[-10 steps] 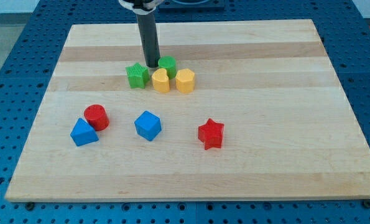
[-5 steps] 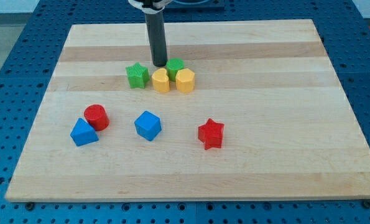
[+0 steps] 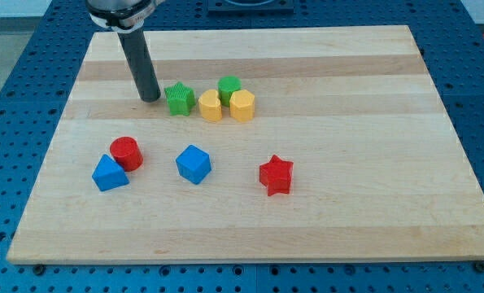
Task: Place the green star and yellow blocks in a diagonal line
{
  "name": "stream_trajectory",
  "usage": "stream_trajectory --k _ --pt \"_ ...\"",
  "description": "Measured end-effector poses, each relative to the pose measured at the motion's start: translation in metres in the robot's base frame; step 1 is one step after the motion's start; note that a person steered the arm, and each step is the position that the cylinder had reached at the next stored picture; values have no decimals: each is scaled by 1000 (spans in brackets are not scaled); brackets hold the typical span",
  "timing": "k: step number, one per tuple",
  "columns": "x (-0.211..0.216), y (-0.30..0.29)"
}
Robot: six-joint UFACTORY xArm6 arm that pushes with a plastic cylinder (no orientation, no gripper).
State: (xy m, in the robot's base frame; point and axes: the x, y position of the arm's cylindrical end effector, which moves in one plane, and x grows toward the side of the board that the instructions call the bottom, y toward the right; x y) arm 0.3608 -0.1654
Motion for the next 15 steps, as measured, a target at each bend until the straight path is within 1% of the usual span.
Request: stream_trajectory --k 1,3,7,8,9,10,11,12,14,15 --pt "0 5" --pt "0 51" --pt "0 36" --pt "33 33" --pt "90 51" --pt "114 90" --pt "103 131" --pt "77 158" --pt "32 196" --pt "24 214"
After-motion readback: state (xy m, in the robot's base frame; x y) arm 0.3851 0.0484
